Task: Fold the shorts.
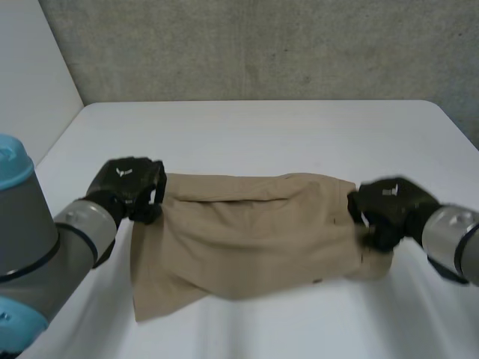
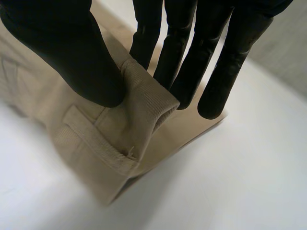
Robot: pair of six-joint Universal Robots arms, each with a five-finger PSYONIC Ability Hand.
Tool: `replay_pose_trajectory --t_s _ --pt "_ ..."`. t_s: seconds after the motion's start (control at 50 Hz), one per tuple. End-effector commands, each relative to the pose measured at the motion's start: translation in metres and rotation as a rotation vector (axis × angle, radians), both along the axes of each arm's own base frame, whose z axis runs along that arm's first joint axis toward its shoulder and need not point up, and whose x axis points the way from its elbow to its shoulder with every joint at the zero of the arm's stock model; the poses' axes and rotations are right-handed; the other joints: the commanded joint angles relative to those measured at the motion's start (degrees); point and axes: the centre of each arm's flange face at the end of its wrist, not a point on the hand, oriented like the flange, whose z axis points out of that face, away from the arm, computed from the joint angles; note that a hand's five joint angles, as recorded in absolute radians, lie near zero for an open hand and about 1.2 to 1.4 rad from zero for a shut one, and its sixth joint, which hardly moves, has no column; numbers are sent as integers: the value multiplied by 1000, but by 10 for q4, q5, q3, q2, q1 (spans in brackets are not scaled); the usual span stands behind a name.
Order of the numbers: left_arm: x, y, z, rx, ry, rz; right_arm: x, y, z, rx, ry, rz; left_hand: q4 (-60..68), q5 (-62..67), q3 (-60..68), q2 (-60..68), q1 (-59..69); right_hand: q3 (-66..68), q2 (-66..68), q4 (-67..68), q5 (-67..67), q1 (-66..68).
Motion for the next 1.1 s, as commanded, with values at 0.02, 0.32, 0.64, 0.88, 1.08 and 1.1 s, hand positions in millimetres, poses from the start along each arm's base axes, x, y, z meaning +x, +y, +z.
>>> replay_pose_trajectory --t_s 0.02,0.32,0.64,0.88,1.08,1.1 --pt "-12 -39 59 -254 40 9 24 -37 48 -324 -55 1 115 148 117 114 154 129 124 119 147 247" --pt "2 -38 281 -969 377 193 48 -67 219 -1182 -398 -141 115 148 117 114 154 129 124 119 147 247" --pt "14 4 95 -439 181 126 53 -67 68 -667 -161 -22 115 148 117 114 154 129 124 119 147 247" --pt "21 34 -13 -115 31 64 43 -45 -29 -372 21 14 115 148 117 114 154 129 124 119 147 247" --pt "32 67 3 -21 -17 45 27 -9 -33 -157 111 29 115 148 117 114 154 129 124 119 147 247" --pt "35 72 1 8 -34 44 26 -6 -33 -142 119 30 115 148 117 114 154 129 124 119 147 247"
